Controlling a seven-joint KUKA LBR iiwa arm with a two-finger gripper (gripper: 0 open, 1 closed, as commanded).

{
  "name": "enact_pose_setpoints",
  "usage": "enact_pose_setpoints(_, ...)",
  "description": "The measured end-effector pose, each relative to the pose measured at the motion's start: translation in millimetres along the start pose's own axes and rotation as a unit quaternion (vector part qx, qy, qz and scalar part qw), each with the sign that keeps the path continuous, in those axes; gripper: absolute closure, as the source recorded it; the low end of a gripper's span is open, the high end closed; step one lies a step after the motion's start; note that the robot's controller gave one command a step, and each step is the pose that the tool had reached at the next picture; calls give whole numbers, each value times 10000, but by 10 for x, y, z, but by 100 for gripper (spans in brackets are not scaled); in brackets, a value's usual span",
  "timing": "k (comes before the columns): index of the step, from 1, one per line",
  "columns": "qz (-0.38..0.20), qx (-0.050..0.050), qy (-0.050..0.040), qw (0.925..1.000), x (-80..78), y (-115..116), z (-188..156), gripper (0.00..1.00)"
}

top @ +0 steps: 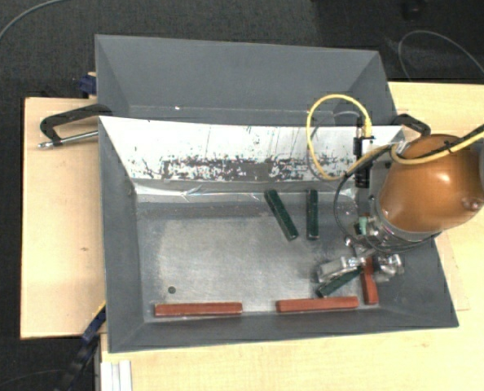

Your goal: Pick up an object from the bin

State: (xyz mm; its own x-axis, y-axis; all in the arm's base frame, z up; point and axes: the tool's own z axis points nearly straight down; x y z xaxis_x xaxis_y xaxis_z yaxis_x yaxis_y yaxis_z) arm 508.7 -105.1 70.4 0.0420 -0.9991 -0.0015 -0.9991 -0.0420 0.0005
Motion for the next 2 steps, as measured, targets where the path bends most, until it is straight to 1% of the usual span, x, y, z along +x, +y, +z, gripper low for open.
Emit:
enact_pose_setpoints(1, 17, 2, -1, 10000, -10, -7, -8, 0)
enact_pose_setpoints(2, 16, 39, 0, 10000, -7, -26, -18, 100)
